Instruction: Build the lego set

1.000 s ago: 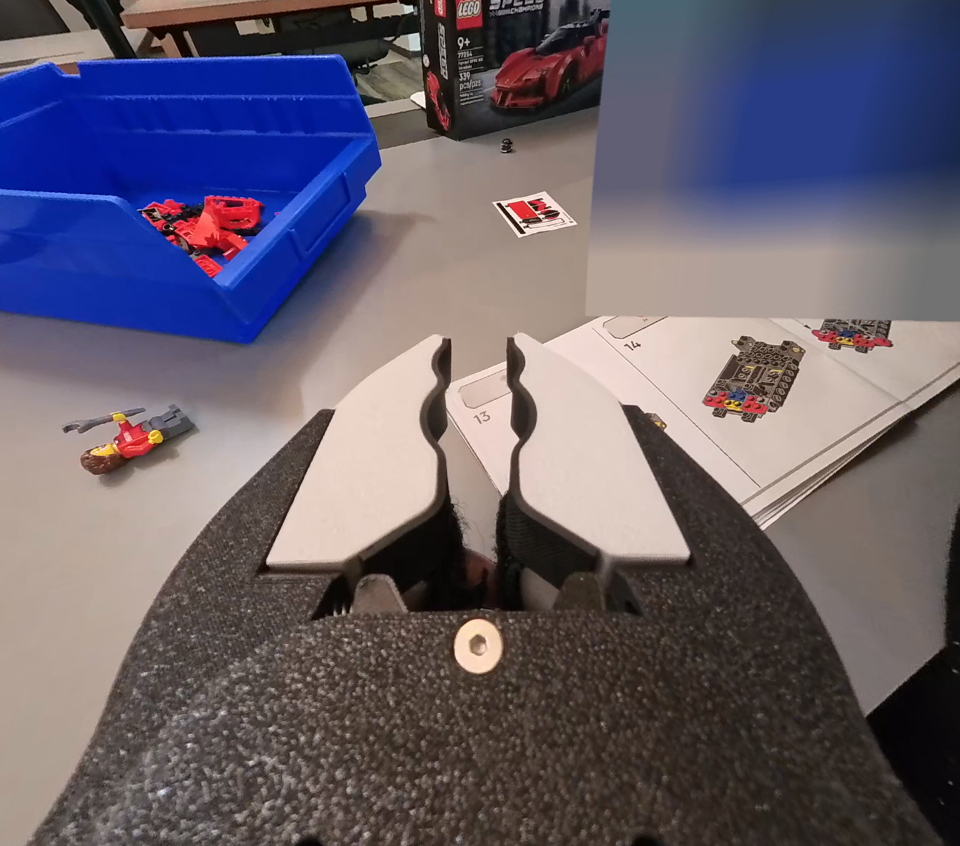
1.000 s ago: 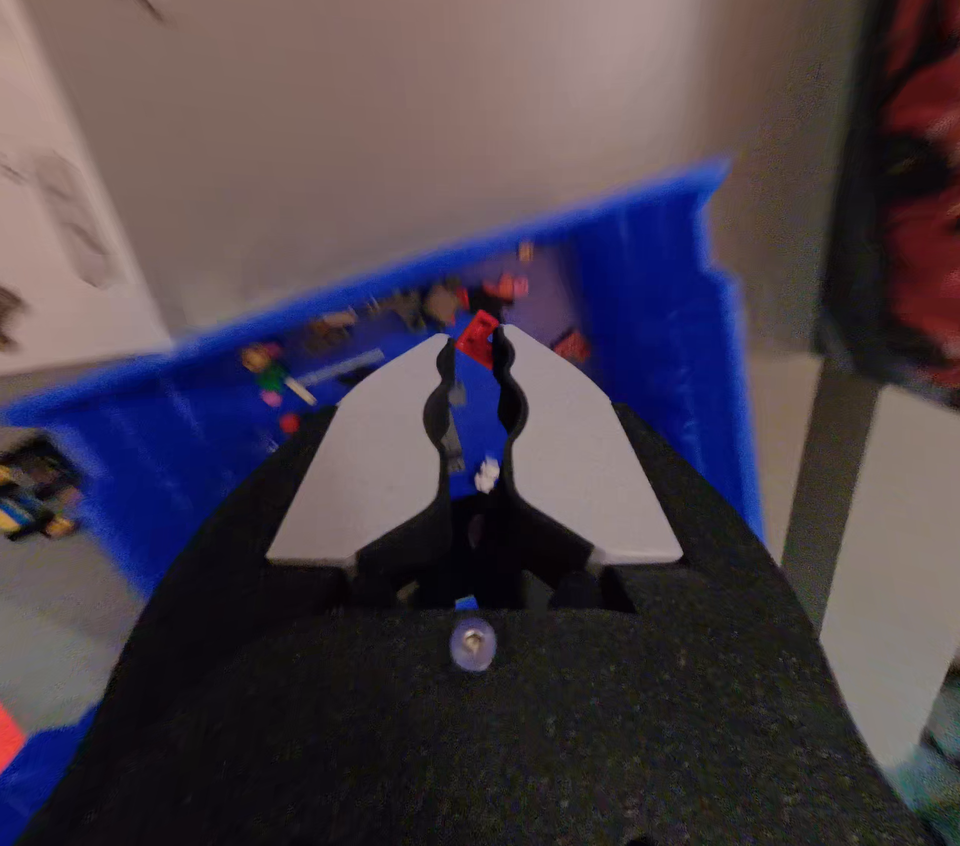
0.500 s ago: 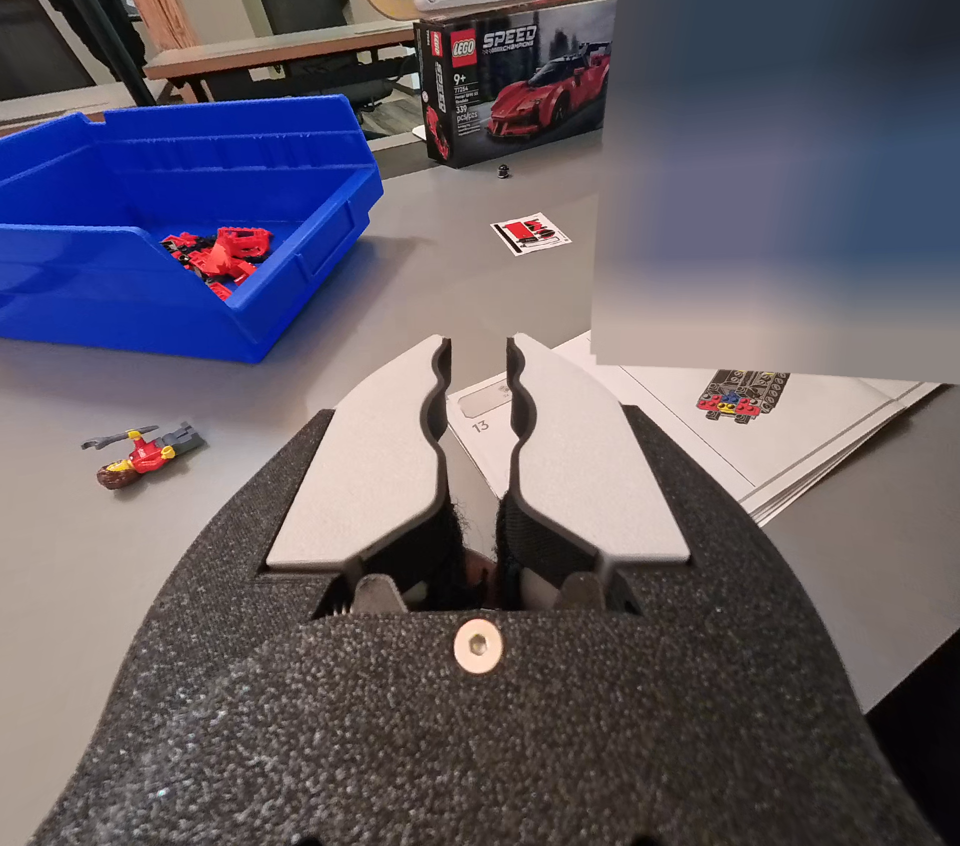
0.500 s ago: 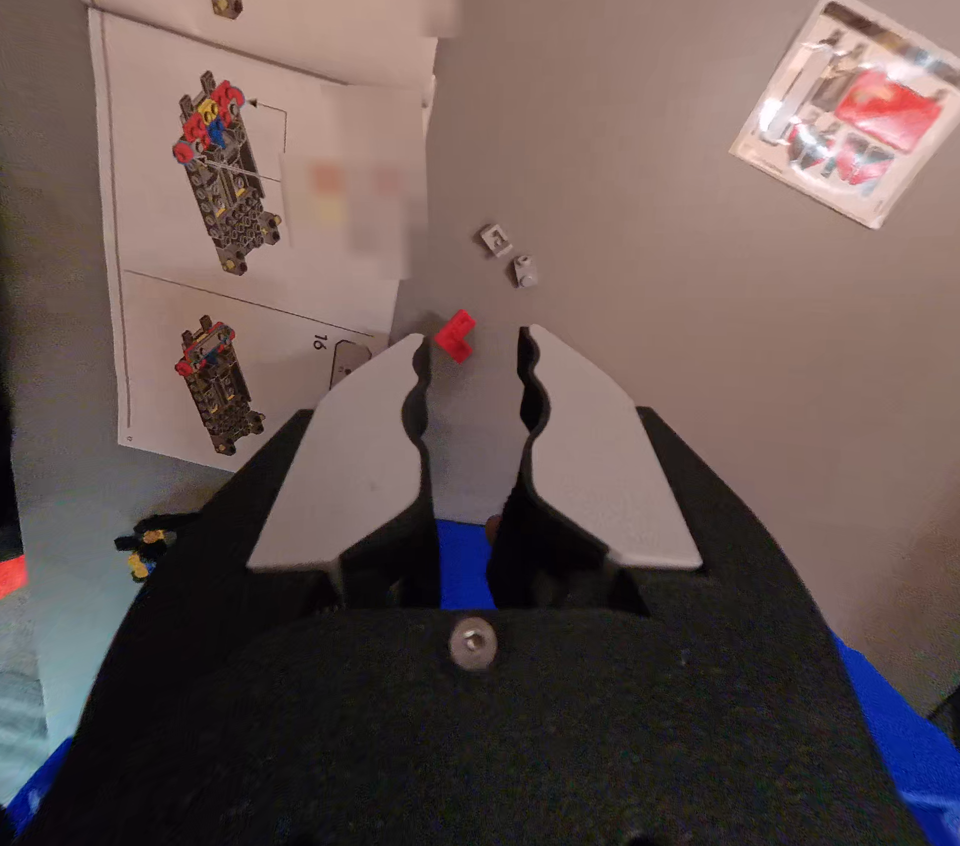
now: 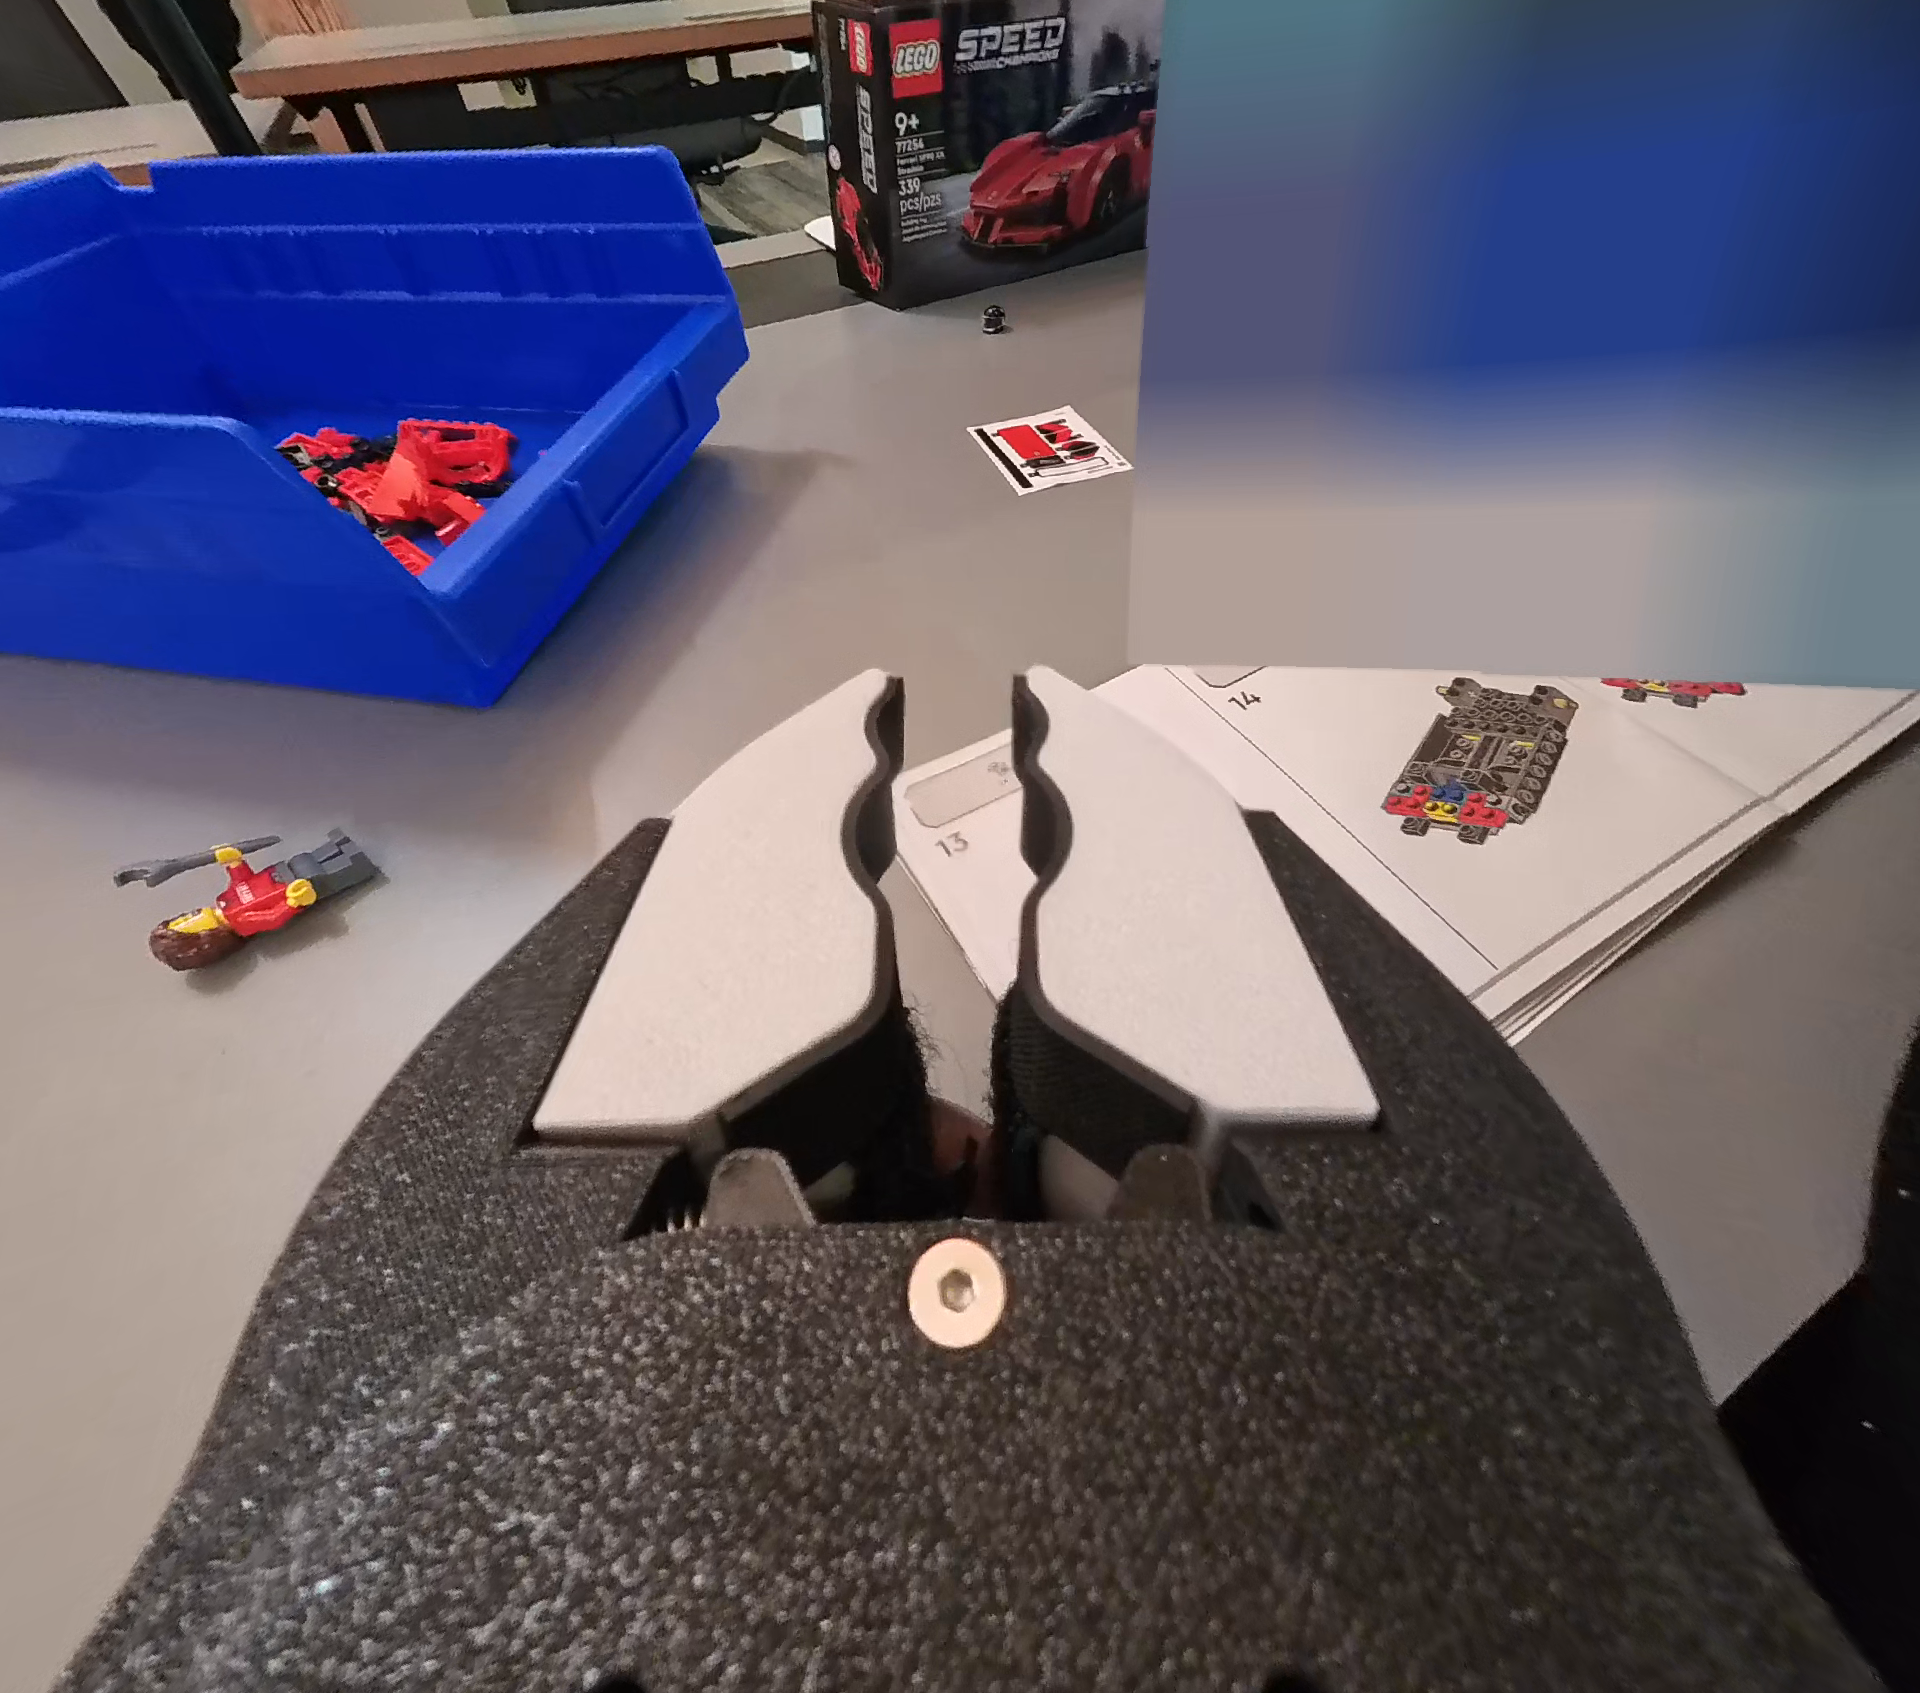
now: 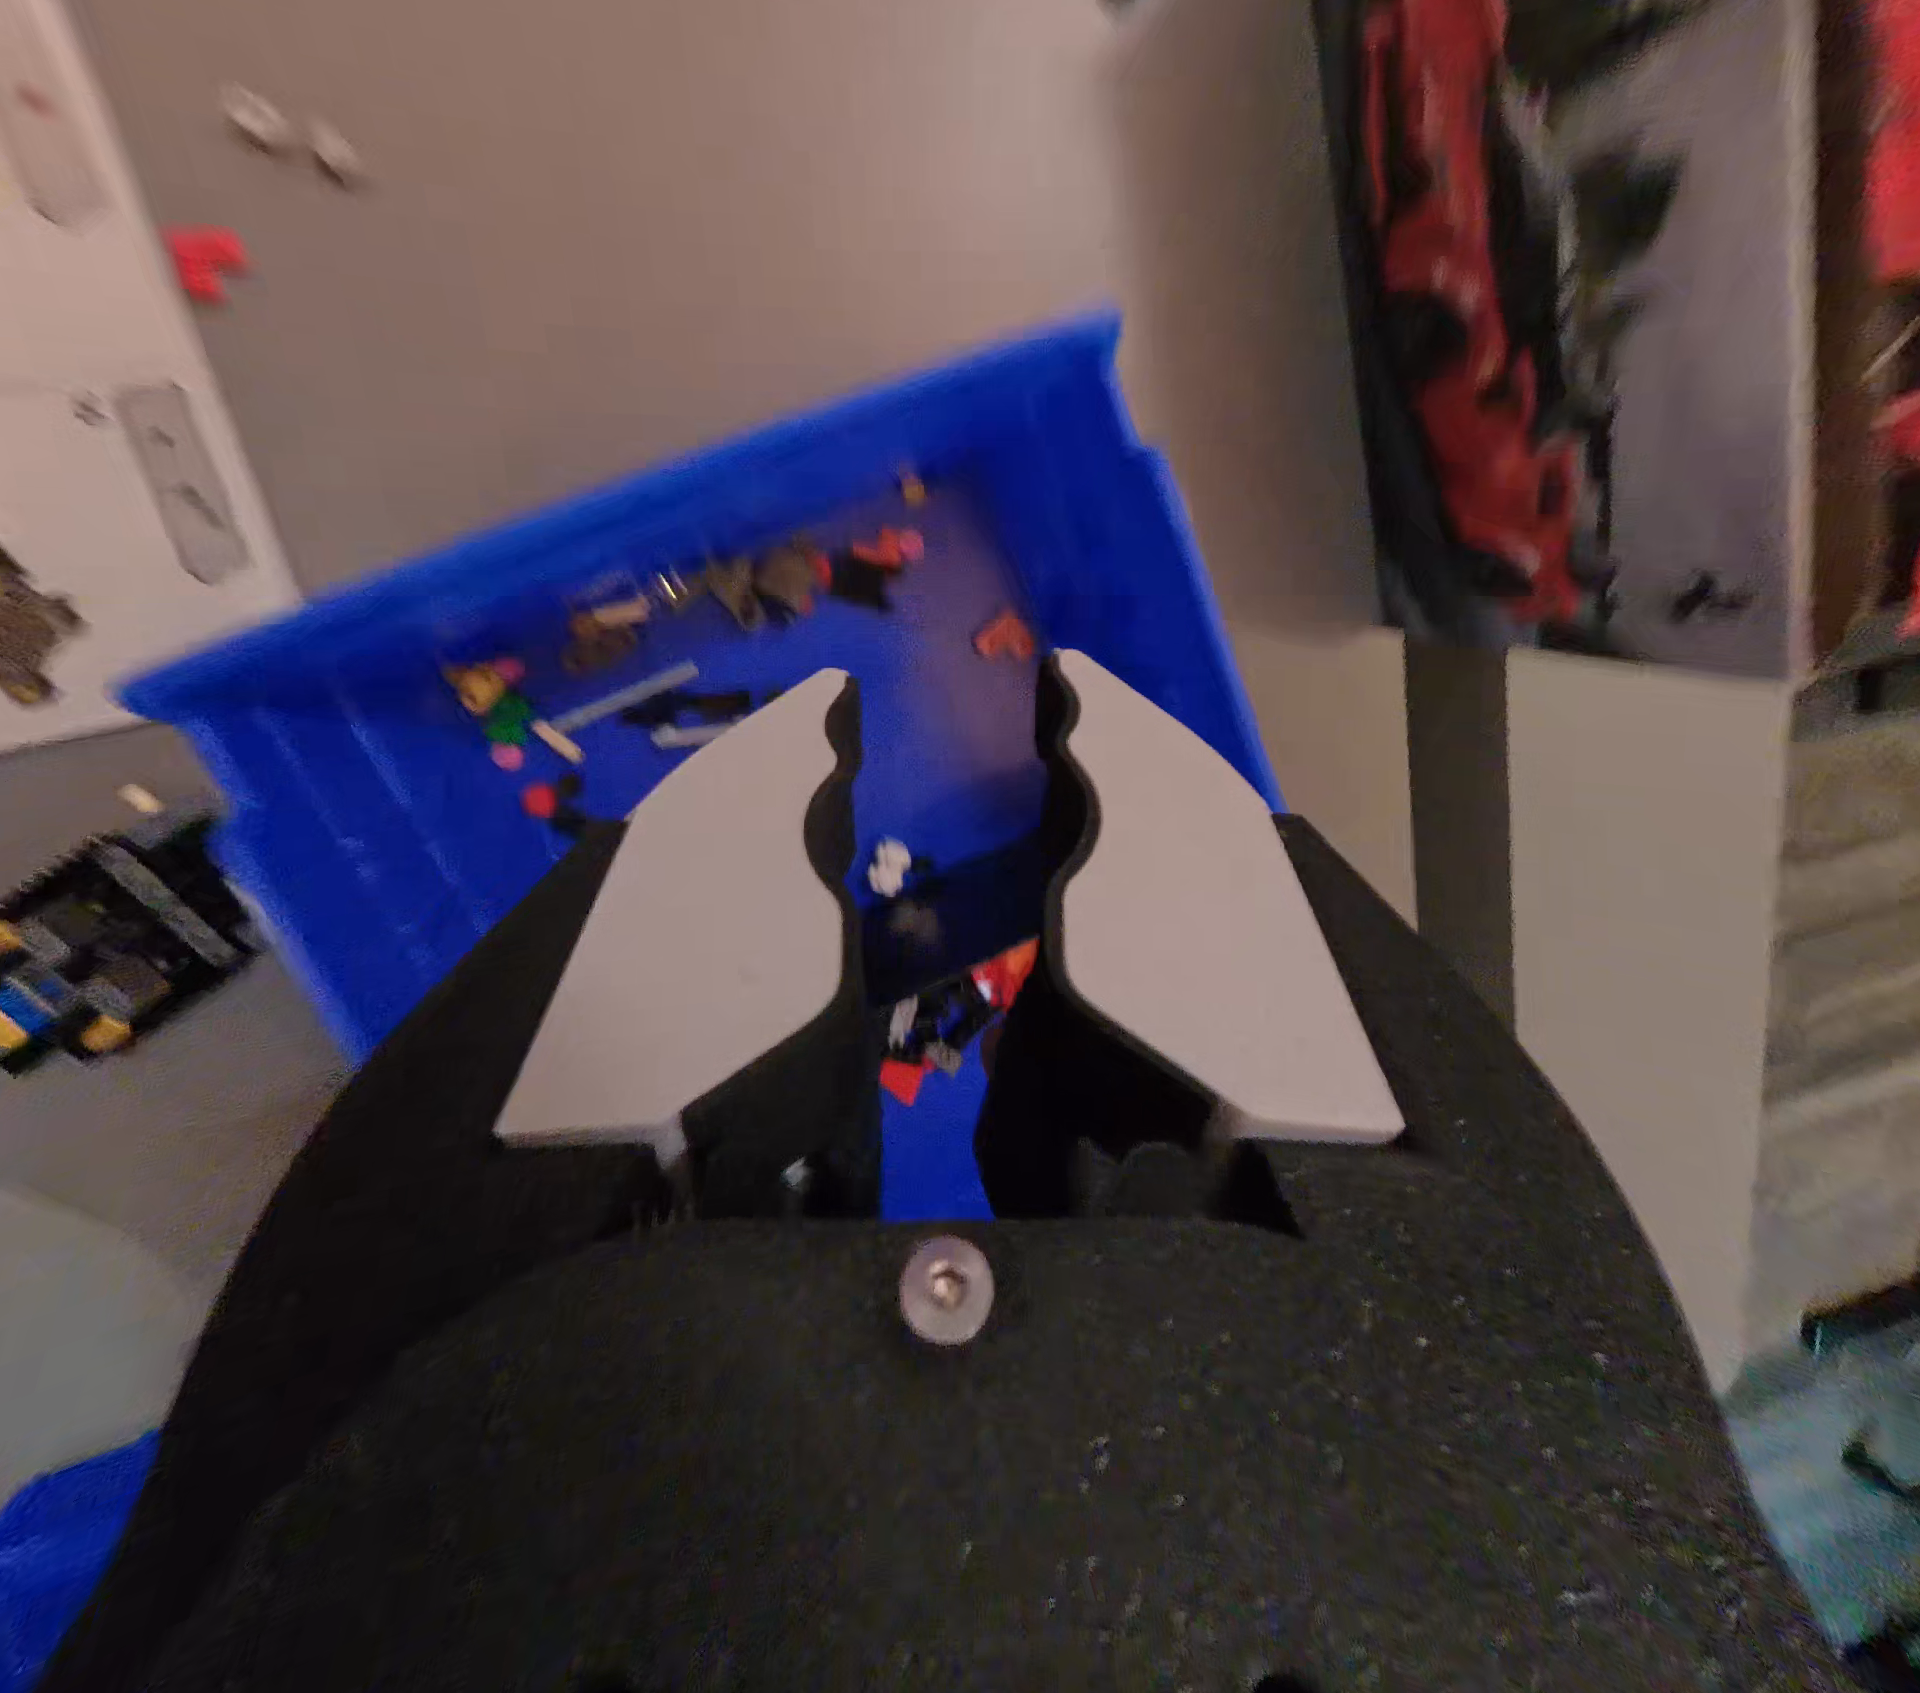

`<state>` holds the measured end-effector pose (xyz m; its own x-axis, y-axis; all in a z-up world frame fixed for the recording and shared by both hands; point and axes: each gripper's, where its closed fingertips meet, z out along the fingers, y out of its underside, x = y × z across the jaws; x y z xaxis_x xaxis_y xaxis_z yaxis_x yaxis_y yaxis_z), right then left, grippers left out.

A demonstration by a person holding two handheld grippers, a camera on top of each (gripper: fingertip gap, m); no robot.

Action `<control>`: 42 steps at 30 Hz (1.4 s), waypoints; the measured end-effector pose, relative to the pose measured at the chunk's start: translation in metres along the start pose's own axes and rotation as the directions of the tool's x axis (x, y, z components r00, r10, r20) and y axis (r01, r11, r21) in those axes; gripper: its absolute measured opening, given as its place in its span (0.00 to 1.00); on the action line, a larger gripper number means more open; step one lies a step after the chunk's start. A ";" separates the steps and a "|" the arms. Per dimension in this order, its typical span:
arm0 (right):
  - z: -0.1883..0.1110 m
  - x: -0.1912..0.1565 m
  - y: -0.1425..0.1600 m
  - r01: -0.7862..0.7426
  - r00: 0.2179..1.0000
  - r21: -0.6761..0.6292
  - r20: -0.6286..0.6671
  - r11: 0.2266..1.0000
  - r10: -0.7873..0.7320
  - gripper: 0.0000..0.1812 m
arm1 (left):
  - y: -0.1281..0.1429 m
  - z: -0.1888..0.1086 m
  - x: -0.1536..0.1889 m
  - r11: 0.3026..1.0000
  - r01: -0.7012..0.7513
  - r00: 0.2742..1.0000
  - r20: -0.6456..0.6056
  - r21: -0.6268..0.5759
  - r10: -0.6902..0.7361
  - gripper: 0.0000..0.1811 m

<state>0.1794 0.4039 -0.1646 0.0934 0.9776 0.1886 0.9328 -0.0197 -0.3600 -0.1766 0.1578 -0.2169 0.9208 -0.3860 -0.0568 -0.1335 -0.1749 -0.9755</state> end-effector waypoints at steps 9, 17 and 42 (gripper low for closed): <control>0.091 -0.017 0.038 0.074 0.986 -0.195 0.162 0.978 -0.042 0.21 | 0.005 0.004 -0.001 0.999 0.002 1.000 0.007 -0.045 -0.002 0.11; 0.113 -0.013 0.048 -0.024 0.980 -0.268 0.185 0.963 0.076 0.32 | 0.010 0.007 0.000 0.996 -0.027 0.999 0.021 -0.086 0.029 0.11; 0.116 -0.016 0.055 0.107 0.974 -0.278 0.221 0.955 -0.045 0.11 | 0.010 0.007 0.000 0.996 -0.022 1.000 0.012 -0.088 0.023 0.11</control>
<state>0.1883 0.4112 -0.2936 -0.0278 0.9996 -0.0017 0.9972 0.0276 -0.0693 -0.1753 0.1624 -0.2284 0.9219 -0.3786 -0.0819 -0.1852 -0.2452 -0.9516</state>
